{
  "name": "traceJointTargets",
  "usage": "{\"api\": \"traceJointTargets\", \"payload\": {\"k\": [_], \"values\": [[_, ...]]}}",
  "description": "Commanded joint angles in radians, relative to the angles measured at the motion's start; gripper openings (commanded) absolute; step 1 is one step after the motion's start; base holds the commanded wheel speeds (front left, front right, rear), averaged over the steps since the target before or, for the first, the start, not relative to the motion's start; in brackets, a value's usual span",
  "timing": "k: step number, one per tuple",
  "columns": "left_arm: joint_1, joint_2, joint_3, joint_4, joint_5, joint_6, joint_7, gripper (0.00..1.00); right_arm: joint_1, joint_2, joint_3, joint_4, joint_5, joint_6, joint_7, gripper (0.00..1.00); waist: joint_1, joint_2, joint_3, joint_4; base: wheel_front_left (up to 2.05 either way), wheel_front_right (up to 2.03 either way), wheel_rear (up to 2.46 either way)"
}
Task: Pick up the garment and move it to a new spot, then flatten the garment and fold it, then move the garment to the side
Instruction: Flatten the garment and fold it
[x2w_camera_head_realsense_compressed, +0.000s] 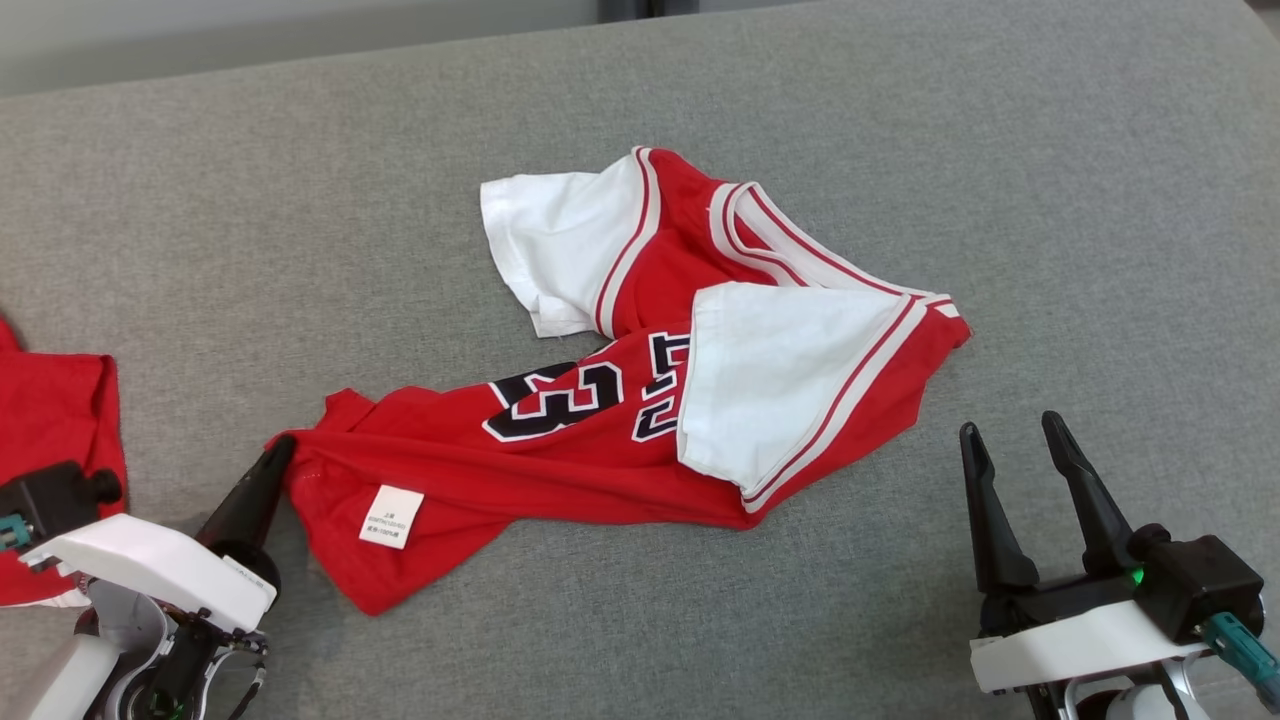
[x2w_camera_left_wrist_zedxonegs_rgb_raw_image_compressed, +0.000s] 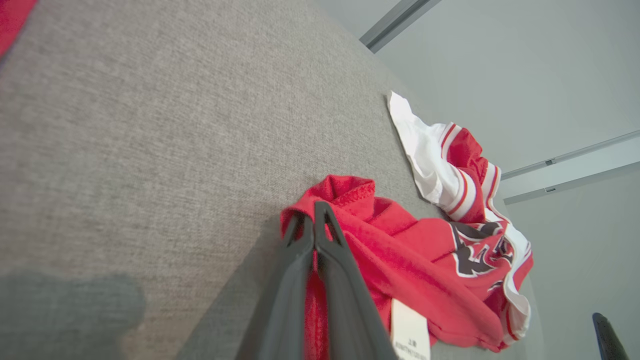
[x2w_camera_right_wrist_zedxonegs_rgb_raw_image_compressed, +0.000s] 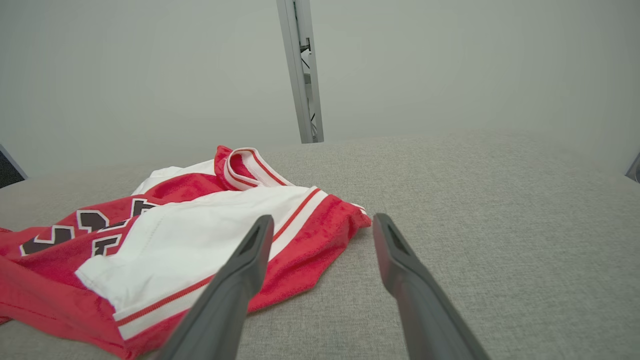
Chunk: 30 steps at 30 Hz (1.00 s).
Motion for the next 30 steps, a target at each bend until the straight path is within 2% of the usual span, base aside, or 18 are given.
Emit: {"api": "traceJointTargets", "payload": {"k": [1,2,3,8,12,17,24,28,30], "values": [[-0.009,-0.007,0.012,0.013,0.008,0.007,-0.025,0.41,-0.002,-0.005,-0.004,0.000,-0.006,0.000,0.000,1.00,-0.0001,0.0000,-0.013,0.010,0.00,0.00,0.00],[-0.001,-0.008,0.016,0.017,0.015,0.010,-0.041,0.94,0.001,-0.005,-0.003,0.002,-0.007,0.000,0.000,1.00,-0.0001,0.0000,-0.018,0.012,0.00,0.00,0.00],[0.012,-0.008,0.019,0.018,0.021,0.020,-0.056,1.00,0.004,-0.005,-0.001,0.003,-0.008,0.000,0.000,1.00,-0.0001,0.0000,-0.024,0.012,0.00,0.00,0.00],[0.090,0.000,0.028,-0.031,0.034,0.035,-0.112,1.00,0.018,-0.005,-0.003,0.004,-0.008,0.000,0.000,1.00,-0.0001,0.0000,-0.048,0.012,0.00,0.00,0.00],[0.184,0.025,0.050,-0.108,0.045,0.072,-0.164,1.00,0.032,-0.005,-0.006,0.001,-0.006,0.000,0.000,1.00,-0.0001,0.0000,-0.057,0.015,0.00,0.00,0.00],[0.237,0.027,0.017,-0.196,0.057,0.089,-0.154,1.00,0.033,-0.005,-0.008,-0.002,-0.011,0.000,0.000,1.00,-0.0001,0.0000,-0.053,0.027,0.00,0.00,0.00],[0.178,0.006,-0.023,-0.155,0.088,0.118,-0.122,1.00,0.015,-0.005,0.000,-0.005,-0.015,0.000,0.000,1.00,-0.0001,0.0000,-0.039,0.026,0.00,0.00,0.00],[0.156,-0.002,-0.026,-0.126,0.097,0.112,-0.119,1.00,0.017,-0.005,-0.001,-0.004,-0.012,0.000,0.000,1.00,-0.0001,0.0000,-0.033,0.014,0.00,0.00,0.00],[0.150,-0.001,-0.028,-0.117,0.098,0.107,-0.119,0.95,0.020,-0.005,-0.001,-0.003,-0.010,0.000,0.000,1.00,-0.0001,0.0000,-0.031,0.009,0.00,0.00,0.00]]}}
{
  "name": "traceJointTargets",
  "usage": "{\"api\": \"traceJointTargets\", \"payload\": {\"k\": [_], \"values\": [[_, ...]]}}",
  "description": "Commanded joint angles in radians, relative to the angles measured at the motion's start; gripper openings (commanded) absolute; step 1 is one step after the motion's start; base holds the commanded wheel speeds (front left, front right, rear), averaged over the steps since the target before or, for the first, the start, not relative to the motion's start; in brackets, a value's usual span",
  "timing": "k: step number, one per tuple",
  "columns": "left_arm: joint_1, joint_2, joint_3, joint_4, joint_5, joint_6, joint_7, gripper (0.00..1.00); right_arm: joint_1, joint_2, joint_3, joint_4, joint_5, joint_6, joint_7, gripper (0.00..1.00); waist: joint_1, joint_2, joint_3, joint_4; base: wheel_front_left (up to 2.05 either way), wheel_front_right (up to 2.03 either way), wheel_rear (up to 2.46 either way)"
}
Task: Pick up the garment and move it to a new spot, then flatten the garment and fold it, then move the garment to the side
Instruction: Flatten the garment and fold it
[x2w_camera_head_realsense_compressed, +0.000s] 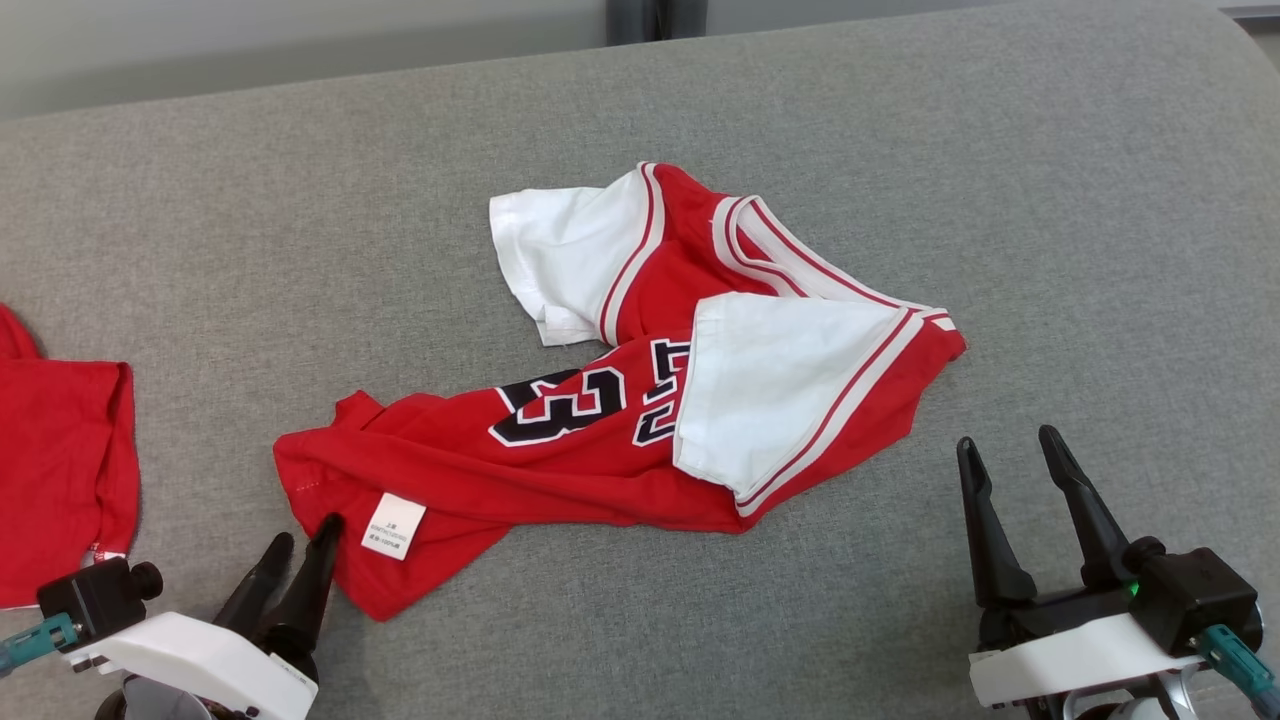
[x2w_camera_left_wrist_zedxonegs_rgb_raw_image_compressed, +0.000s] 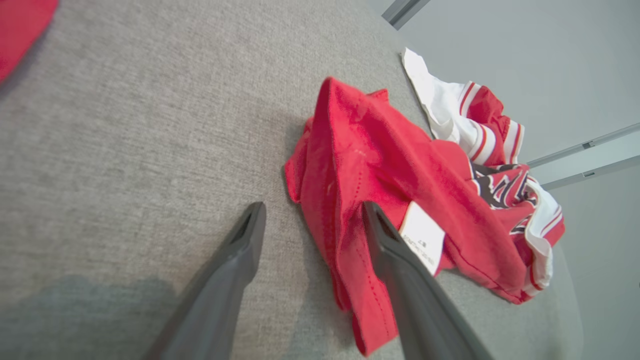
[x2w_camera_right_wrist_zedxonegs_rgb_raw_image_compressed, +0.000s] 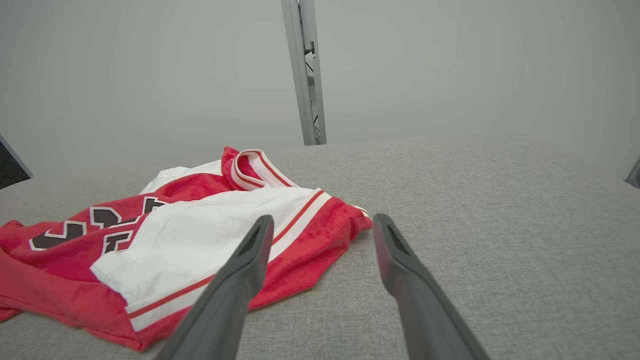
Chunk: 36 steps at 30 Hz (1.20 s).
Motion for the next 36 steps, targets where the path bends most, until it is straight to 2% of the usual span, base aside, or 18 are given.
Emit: {"api": "traceJointTargets", "payload": {"k": [1,2,4,11,16,18,19,20,25,26,27,36], "values": [[-0.016,0.004,0.001,0.006,0.005,-0.008,0.001,0.94,0.001,-0.005,-0.003,-0.002,0.004,0.000,0.000,1.00,0.0000,0.0000,0.001,-0.003,0.00,0.00,0.00],[-0.018,0.004,0.001,0.007,0.006,-0.009,0.000,0.87,0.001,-0.005,-0.002,-0.002,0.005,0.000,0.000,1.00,0.0000,0.0000,0.003,-0.004,0.00,0.00,0.00],[-0.021,0.003,0.001,0.010,0.009,-0.009,-0.002,0.67,0.001,-0.005,-0.002,-0.003,0.006,0.000,0.000,1.00,0.0000,0.0000,0.004,-0.006,0.00,0.00,0.00],[-0.035,0.011,0.010,0.003,0.023,-0.007,-0.013,0.74,-0.002,-0.005,-0.007,-0.001,0.005,0.000,0.000,1.00,0.0000,0.0000,0.001,0.005,0.00,0.00,0.00],[-0.052,0.014,0.006,-0.001,0.028,-0.003,-0.001,0.72,-0.004,-0.005,-0.003,0.002,0.005,0.000,0.000,1.00,0.0000,0.0000,-0.003,0.008,0.00,0.00,0.00],[-0.061,0.014,0.001,-0.002,0.031,-0.001,0.004,0.58,-0.005,-0.005,0.003,0.004,0.006,0.000,0.000,1.00,0.0000,0.0000,-0.006,0.006,0.00,0.00,0.00],[-0.061,0.014,0.001,-0.002,0.031,-0.001,0.004,0.58,-0.005,-0.005,0.003,0.004,0.006,0.000,0.000,1.00,0.0000,0.0000,-0.006,0.006,0.00,0.00,0.00],[-0.062,0.014,0.001,-0.002,0.031,-0.002,0.006,0.52,-0.005,-0.005,0.004,0.005,0.007,0.000,0.000,1.00,0.0000,0.0000,-0.007,0.004,0.00,0.00,0.00],[-0.058,0.019,-0.001,-0.004,0.031,-0.003,0.009,0.37,-0.001,-0.005,0.005,0.006,0.012,0.000,0.000,1.00,0.0000,0.0000,-0.009,-0.004,0.00,0.00,0.00],[-0.059,0.020,-0.003,-0.005,0.033,-0.004,0.010,0.15,0.000,-0.005,0.004,0.006,0.012,0.000,0.000,1.00,0.0000,0.0000,-0.009,-0.004,0.00,0.00,0.00],[-0.061,0.019,-0.004,-0.005,0.033,-0.005,0.011,0.00,0.000,-0.005,0.004,0.007,0.013,0.000,0.000,1.00,0.0000,0.0000,-0.009,-0.004,0.00,0.00,0.00],[-0.046,0.035,0.000,-0.043,0.030,-0.026,0.011,0.00,0.011,-0.005,-0.003,0.010,0.013,0.000,0.000,1.00,0.0000,0.0000,-0.027,0.001,0.00,0.00,0.00]]}}
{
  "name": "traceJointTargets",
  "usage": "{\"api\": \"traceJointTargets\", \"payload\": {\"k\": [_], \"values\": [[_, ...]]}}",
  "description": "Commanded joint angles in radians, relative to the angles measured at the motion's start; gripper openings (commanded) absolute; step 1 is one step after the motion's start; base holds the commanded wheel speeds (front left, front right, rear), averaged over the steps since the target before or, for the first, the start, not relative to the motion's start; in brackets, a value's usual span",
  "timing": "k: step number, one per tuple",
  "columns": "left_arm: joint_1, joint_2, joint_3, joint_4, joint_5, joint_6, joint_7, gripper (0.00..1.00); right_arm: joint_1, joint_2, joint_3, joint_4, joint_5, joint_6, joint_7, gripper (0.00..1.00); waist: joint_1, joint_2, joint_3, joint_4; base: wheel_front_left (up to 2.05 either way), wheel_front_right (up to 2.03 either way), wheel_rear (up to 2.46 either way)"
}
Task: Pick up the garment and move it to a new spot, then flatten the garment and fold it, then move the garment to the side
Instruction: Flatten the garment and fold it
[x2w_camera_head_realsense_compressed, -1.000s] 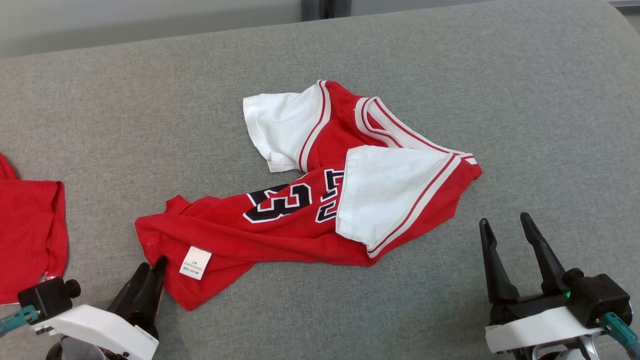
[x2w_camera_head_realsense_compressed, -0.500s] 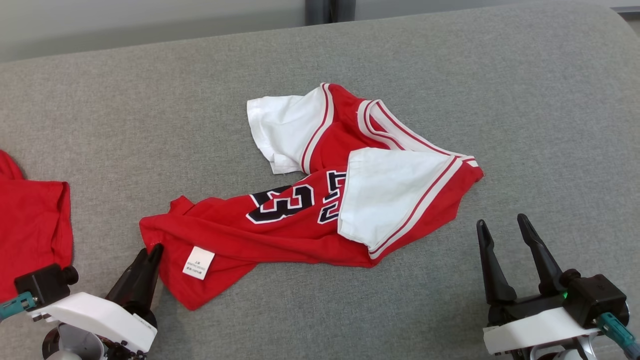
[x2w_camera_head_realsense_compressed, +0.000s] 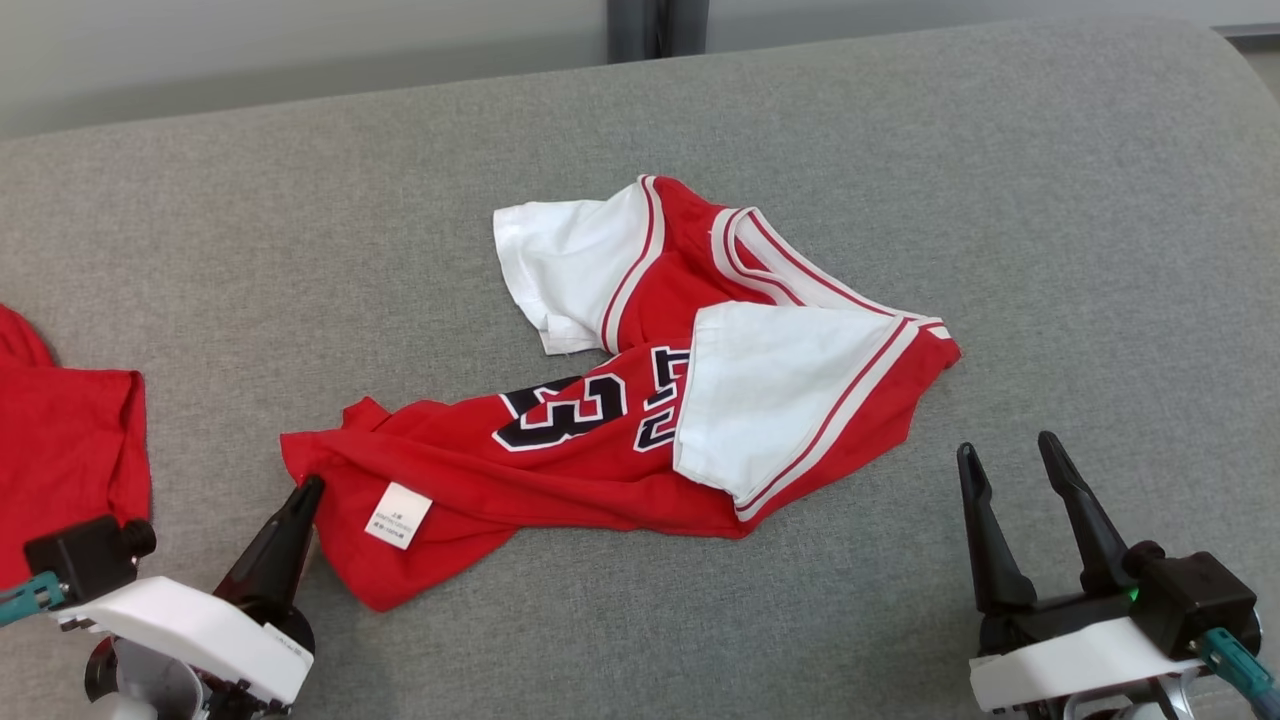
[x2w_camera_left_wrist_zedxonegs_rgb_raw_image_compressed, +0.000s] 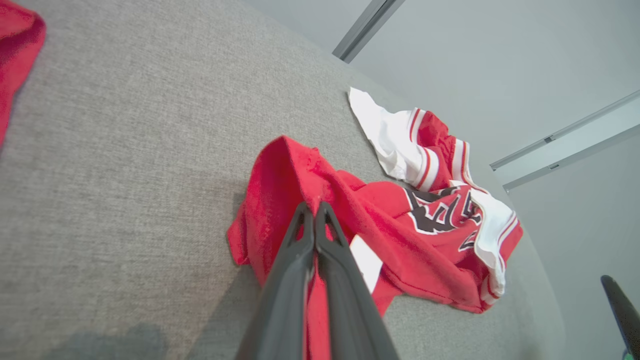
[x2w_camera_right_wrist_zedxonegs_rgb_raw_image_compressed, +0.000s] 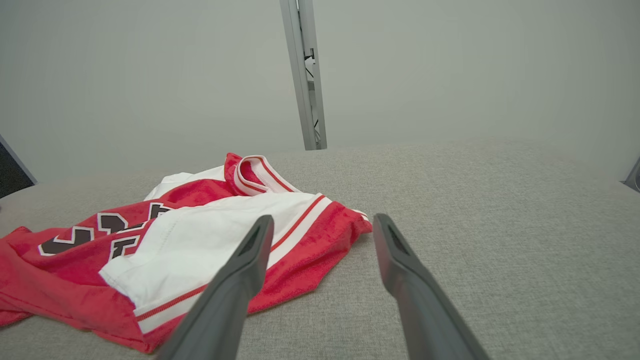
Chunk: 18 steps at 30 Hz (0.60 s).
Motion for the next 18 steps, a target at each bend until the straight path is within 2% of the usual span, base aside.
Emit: {"api": "traceJointTargets", "payload": {"k": [1,5,10,13,18], "values": [[0.016,0.014,0.010,-0.029,-0.003,-0.012,-0.006,0.00,0.013,-0.005,-0.006,0.002,0.002,0.000,0.000,1.00,0.0000,-0.0001,-0.009,0.004,0.00,0.00,0.00],[0.083,0.071,0.013,-0.162,-0.004,-0.031,0.002,0.00,0.026,-0.005,-0.016,0.002,-0.001,0.000,0.000,1.00,0.0000,-0.0001,-0.030,0.015,0.00,0.00,0.00],[0.207,0.144,-0.056,-0.333,0.011,-0.009,0.066,0.00,0.034,-0.005,-0.019,0.000,-0.004,0.000,0.000,1.00,0.0000,-0.0001,-0.044,0.037,0.00,0.00,0.00],[0.245,0.134,-0.121,-0.341,0.011,0.000,0.112,0.00,0.028,-0.005,-0.016,0.001,-0.002,0.000,0.000,1.00,0.0000,-0.0001,-0.044,0.054,0.00,0.00,0.00],[0.223,0.070,-0.207,-0.158,0.053,0.024,0.154,0.00,0.025,-0.006,-0.002,0.007,-0.002,0.000,0.000,1.00,0.0000,-0.0001,-0.049,0.074,0.00,0.00,0.00]]}}
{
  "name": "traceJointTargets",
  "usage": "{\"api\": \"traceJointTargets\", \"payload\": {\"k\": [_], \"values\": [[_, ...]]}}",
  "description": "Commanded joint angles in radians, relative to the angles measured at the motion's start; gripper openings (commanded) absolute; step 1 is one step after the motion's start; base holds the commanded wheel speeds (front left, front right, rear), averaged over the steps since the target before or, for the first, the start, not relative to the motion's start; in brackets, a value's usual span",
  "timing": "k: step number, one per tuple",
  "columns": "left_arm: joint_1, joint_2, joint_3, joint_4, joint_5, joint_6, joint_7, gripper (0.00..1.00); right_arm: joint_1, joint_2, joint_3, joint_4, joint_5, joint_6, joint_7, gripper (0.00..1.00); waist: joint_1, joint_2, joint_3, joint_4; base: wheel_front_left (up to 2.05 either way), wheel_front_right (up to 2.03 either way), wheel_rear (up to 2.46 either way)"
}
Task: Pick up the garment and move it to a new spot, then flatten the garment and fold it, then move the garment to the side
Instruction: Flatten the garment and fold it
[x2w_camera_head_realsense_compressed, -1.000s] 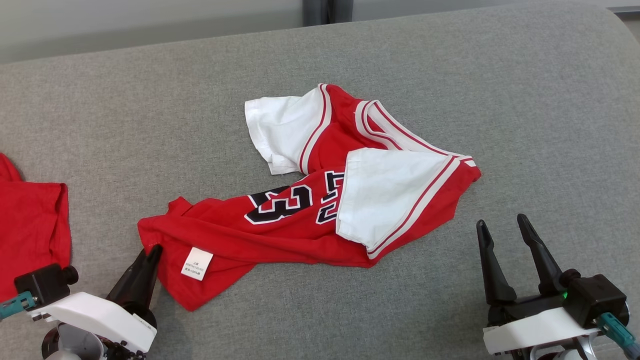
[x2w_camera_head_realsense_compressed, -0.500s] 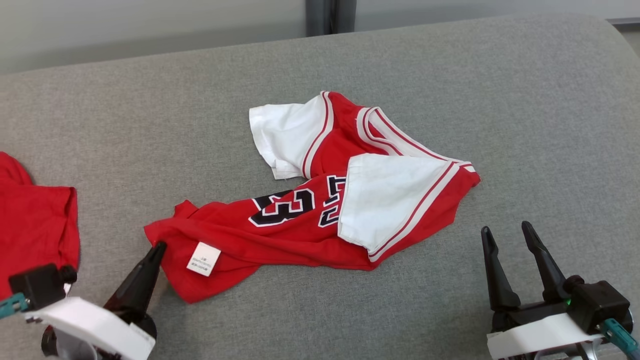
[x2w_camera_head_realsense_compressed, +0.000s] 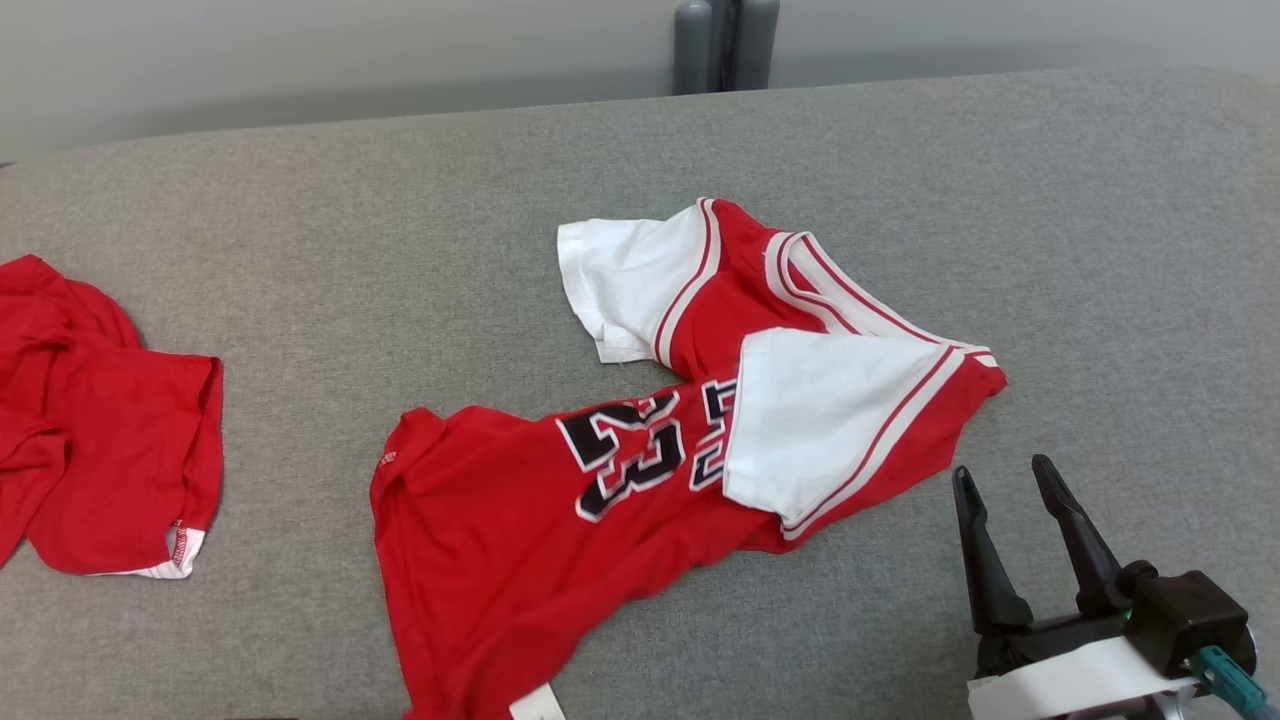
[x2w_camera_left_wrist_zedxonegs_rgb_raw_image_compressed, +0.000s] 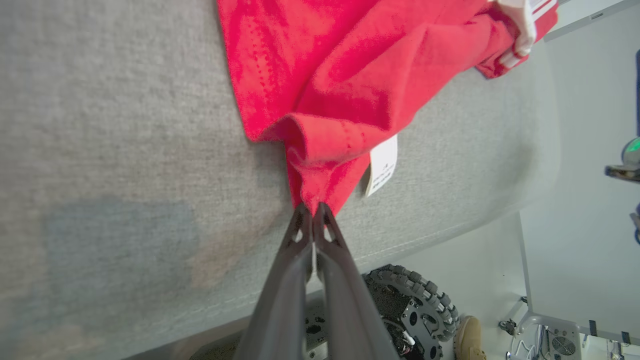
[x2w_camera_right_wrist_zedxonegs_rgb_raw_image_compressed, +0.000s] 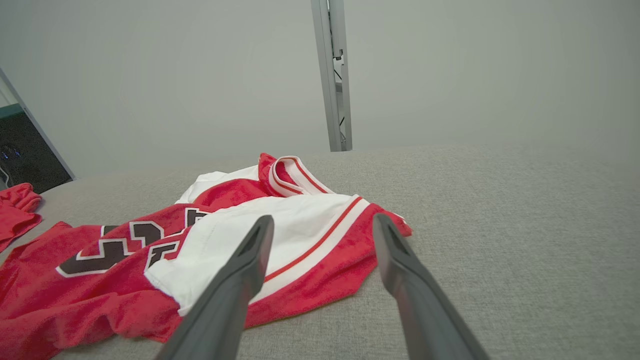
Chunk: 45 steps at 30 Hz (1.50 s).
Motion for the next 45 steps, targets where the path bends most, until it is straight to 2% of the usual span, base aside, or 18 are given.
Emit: {"api": "traceJointTargets", "payload": {"k": [1,5,11,12,13,17,23,28,31,37,45], "values": [[-0.030,-0.016,-0.020,0.058,0.022,-0.002,0.010,0.00,-0.007,-0.006,-0.001,0.004,-0.003,0.000,0.000,1.00,0.0000,0.0000,-0.003,0.004,0.00,0.00,0.00],[-0.057,-0.074,-0.037,0.170,0.015,-0.037,0.005,0.00,-0.007,-0.006,-0.004,0.010,-0.010,0.000,0.000,1.00,0.0000,0.0000,-0.008,0.007,0.00,0.00,0.00],[-0.057,-0.084,-0.020,0.276,0.024,-0.036,-0.035,0.00,0.003,-0.006,-0.008,0.012,-0.012,0.000,0.000,1.00,0.0000,0.0000,-0.017,-0.001,0.00,0.00,0.00],[-0.051,-0.084,-0.007,0.284,0.018,-0.037,-0.053,0.86,0.006,-0.006,-0.007,0.012,-0.012,0.000,0.000,1.00,0.0000,0.0000,-0.019,-0.003,0.00,0.00,0.00],[-0.042,-0.084,0.007,0.285,0.007,-0.039,-0.068,1.00,0.009,-0.006,-0.007,0.013,-0.010,0.000,0.000,1.00,0.0000,0.0000,-0.021,-0.005,0.00,0.00,0.00],[0.010,-0.050,0.057,0.253,-0.030,-0.040,-0.115,1.00,0.016,-0.006,-0.009,0.010,-0.004,0.000,0.000,1.00,0.0000,0.0000,-0.023,-0.013,0.00,0.00,0.00],[0.077,0.031,0.167,0.179,-0.075,0.022,-0.185,1.00,0.015,-0.006,-0.019,0.003,-0.002,0.000,0.000,1.00,0.0000,0.0000,-0.009,-0.018,0.00,0.00,0.00],[0.006,0.044,0.213,0.098,-0.066,0.055,-0.196,1.00,-0.008,-0.006,-0.014,-0.003,-0.007,0.000,0.000,1.00,0.0000,0.0000,0.025,-0.018,0.00,0.00,0.00],[-0.058,0.024,0.186,0.083,-0.056,0.065,-0.150,1.00,-0.021,-0.006,-0.003,0.000,-0.001,0.000,0.000,1.00,0.0000,0.0000,0.041,-0.030,0.00,0.00,0.00],[-0.162,-0.007,0.151,0.173,-0.025,0.111,-0.089,1.00,-0.032,-0.006,-0.001,0.006,0.013,0.000,0.000,1.00,0.0000,0.0000,0.057,-0.069,0.00,0.00,0.00],[-0.230,-0.041,0.118,0.240,-0.028,0.079,-0.032,1.00,-0.035,-0.006,0.001,0.008,0.025,0.000,0.000,1.00,0.0000,0.0000,0.060,-0.097,0.00,0.00,0.00]]}}
